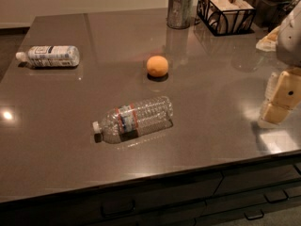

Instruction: Pick orange

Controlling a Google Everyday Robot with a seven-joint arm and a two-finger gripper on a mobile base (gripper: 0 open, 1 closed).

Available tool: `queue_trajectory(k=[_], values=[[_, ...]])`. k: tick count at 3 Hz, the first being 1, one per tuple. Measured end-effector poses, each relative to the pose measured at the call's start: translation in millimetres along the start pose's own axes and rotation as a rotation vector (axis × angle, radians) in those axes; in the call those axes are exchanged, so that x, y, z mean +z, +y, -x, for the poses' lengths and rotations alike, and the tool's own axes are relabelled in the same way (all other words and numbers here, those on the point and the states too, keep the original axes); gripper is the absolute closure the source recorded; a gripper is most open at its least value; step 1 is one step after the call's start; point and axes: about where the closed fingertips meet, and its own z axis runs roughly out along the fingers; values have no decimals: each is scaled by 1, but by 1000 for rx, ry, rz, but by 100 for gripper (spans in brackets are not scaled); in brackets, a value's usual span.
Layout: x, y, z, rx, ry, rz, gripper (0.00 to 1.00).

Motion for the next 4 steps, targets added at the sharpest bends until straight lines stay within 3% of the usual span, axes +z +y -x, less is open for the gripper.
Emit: queue_trajectory(k=[2,3,4], values=[[4,-9,5,10,8,3,0],[24,-41,23,57,4,-6,0],[63,-90,54,170,-61,-6,0]])
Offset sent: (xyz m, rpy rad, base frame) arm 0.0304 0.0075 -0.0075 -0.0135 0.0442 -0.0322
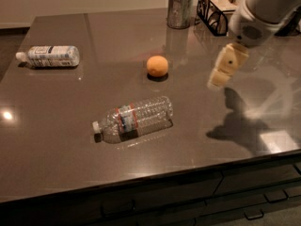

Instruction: Pick orange

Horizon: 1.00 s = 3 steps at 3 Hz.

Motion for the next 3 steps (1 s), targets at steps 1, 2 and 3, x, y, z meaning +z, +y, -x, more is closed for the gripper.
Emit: queue_trajectory(k=[1,2,3], values=[[34,-24,30,76,-59,13,0],[71,-33,60,126,-121,45,0],[98,-40,83,160,-172,60,0]])
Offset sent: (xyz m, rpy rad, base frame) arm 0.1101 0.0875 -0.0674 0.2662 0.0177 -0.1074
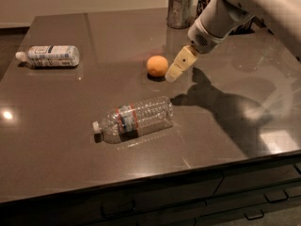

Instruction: Pick orange

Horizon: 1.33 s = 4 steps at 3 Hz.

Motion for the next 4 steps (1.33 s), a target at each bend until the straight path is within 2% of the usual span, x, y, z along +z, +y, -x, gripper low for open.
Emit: queue_trajectory(k=[1,2,3,4], values=[[23,-2,16,14,-32,19,0],[43,-1,28,18,-37,39,0],[58,1,37,15,-37,62,14],[65,4,43,12,-43,81,37]])
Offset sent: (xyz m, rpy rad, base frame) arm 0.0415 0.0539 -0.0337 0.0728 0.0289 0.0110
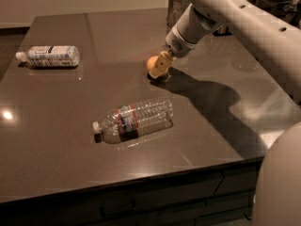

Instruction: Pick orange

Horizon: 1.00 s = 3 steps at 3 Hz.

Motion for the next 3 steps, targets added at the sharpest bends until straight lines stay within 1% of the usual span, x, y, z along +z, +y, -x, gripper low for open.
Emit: queue_trajectory(k=[1,2,3], values=[[-1,7,10,-16,-25,17,61],[-19,13,28,-53,-53,34,84],[-45,16,52,-110,-64,38,100]])
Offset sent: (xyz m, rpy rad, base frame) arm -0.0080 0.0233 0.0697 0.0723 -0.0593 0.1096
